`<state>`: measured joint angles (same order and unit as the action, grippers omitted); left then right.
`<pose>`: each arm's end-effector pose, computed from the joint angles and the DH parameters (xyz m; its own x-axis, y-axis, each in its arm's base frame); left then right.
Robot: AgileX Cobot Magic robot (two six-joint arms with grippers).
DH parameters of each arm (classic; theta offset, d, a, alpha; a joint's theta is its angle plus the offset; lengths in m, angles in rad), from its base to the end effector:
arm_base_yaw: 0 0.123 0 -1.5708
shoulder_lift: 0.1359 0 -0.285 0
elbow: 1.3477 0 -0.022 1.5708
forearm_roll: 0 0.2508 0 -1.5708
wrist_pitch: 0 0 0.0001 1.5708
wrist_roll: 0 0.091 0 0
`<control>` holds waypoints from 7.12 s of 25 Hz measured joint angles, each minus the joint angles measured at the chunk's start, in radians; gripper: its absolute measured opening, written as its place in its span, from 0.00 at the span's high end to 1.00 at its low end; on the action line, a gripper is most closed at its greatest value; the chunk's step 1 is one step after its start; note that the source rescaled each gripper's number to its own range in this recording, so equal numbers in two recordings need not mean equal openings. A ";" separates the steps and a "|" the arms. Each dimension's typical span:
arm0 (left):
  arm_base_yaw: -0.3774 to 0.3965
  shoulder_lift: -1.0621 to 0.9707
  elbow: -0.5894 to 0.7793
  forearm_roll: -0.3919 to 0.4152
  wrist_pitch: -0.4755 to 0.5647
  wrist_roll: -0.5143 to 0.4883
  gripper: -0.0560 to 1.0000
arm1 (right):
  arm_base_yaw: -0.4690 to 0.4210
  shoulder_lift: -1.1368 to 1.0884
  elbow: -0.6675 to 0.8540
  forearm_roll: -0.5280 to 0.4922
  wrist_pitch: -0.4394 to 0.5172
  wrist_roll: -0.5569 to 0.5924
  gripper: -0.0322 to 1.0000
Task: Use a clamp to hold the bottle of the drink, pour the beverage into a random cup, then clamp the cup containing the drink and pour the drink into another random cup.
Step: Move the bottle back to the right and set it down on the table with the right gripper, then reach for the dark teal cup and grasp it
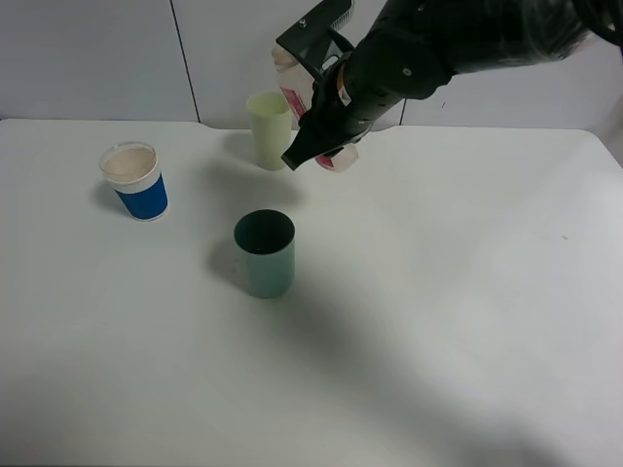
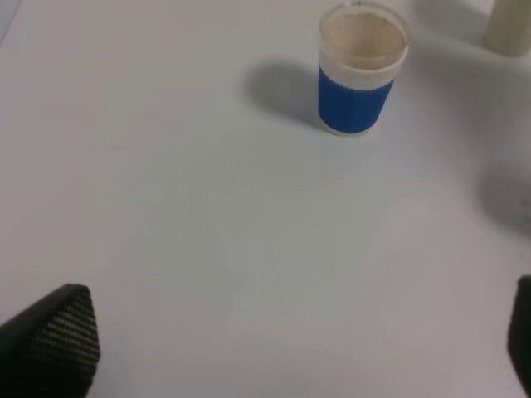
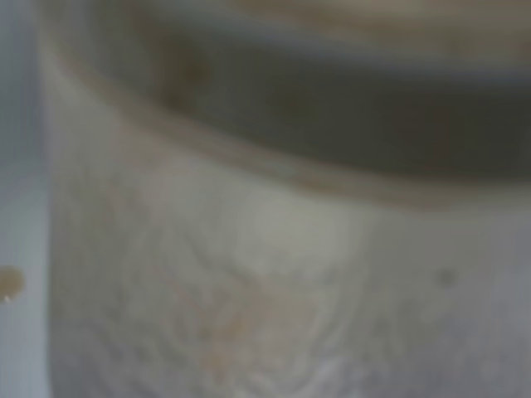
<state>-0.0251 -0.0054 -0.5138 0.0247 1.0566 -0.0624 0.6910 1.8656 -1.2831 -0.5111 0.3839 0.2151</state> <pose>-0.0071 0.0021 0.2814 -0.4346 -0.0393 -0.8997 -0.0161 0.9992 -0.0359 0.3267 0.2485 0.2158 -0.4120 -0.6741 -0.6131 -0.6623 0.6836 -0.3066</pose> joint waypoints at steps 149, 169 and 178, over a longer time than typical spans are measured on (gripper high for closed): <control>0.000 0.000 0.000 0.000 0.000 0.000 0.00 | -0.478 0.029 0.442 0.636 -0.874 -0.292 0.23; 0.000 0.000 0.000 0.000 0.000 0.000 0.00 | -0.478 -0.262 0.443 0.655 -0.629 -0.402 0.23; 0.000 0.000 0.000 0.000 0.000 0.000 0.00 | -0.478 -0.455 0.443 0.655 -0.441 -0.406 0.23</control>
<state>-0.0251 -0.0054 -0.5138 0.0247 1.0566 -0.0624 0.2133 1.4102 -0.8398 0.1444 -0.0573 -0.1912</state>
